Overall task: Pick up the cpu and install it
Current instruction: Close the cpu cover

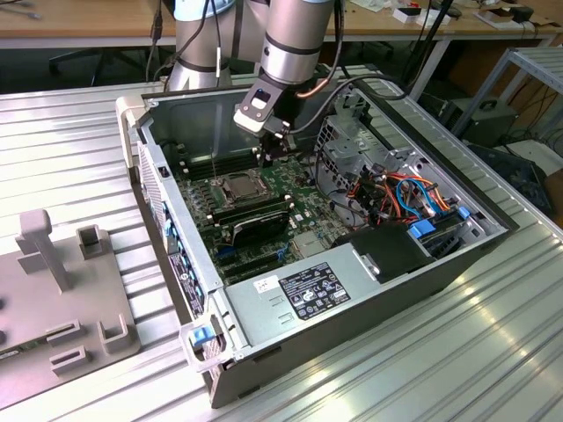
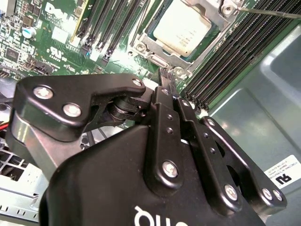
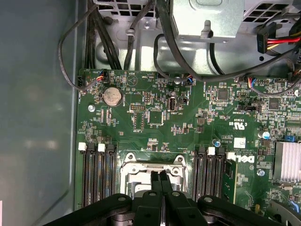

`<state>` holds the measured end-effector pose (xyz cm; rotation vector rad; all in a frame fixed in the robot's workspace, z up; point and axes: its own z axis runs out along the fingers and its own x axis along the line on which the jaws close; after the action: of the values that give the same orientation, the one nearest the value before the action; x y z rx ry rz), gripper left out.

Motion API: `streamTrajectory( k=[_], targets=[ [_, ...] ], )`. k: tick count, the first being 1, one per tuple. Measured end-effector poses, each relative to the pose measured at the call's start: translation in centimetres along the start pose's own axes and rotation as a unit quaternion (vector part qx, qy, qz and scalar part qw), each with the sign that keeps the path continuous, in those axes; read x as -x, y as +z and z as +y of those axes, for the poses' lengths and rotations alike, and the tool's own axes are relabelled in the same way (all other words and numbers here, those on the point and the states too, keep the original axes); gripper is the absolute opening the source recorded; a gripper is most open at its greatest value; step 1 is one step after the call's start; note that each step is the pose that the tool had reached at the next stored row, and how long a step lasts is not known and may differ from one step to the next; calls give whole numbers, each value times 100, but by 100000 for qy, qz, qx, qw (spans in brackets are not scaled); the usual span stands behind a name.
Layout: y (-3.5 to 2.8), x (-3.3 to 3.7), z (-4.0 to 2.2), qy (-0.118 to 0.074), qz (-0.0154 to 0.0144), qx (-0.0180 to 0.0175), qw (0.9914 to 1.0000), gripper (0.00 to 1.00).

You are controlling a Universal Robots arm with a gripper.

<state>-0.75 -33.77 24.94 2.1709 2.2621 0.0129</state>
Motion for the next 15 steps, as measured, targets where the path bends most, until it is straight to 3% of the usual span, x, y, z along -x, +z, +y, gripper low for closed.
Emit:
streamTrajectory(
  k=[15],
  targets=[
    [-1, -6, -136, 1, -15, 319, 99999, 11]
  ],
)
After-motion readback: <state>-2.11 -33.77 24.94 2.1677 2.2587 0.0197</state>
